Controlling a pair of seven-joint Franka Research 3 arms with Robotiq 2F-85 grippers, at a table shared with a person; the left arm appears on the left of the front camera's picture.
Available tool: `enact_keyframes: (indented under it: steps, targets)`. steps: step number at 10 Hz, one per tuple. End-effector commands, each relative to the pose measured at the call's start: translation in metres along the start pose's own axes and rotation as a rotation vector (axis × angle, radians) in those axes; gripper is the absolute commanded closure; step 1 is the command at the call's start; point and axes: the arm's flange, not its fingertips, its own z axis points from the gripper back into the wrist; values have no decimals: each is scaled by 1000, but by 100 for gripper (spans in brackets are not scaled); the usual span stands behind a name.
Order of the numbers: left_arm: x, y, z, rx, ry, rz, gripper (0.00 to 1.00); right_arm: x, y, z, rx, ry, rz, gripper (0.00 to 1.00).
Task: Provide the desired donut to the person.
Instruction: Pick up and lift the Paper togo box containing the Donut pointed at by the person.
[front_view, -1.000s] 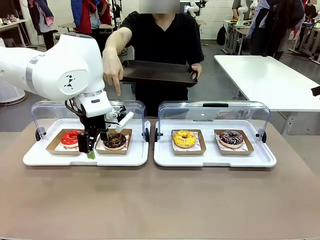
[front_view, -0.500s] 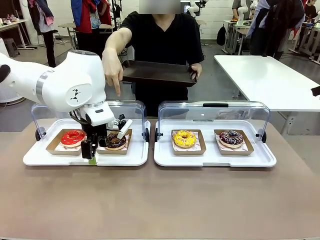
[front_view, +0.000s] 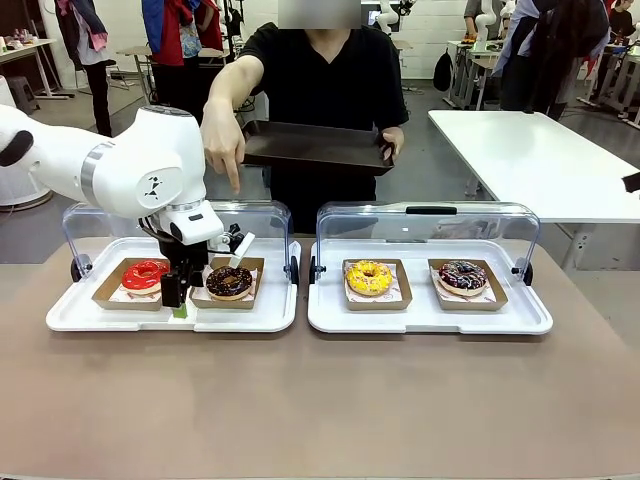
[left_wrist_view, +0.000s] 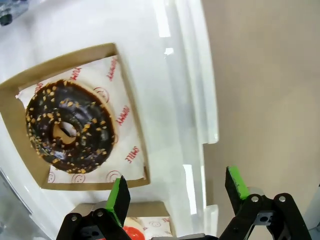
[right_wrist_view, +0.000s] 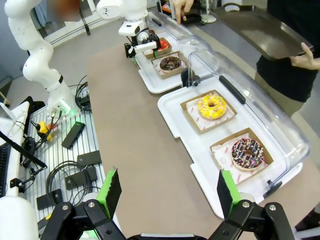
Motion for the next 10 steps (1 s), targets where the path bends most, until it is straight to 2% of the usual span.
enact_keyframes:
  steps: [1,3,10]
  targets:
    - [2,15,-4,16,-21,-21,0,1,-1,0,11,-16,4,0]
    - [4,13,-7,15,-43,-3,0,1,-1,0,11,-16,4,0]
    - [4,8,-15,28,-24,40,0,1,-1,0,11,-16,4,0]
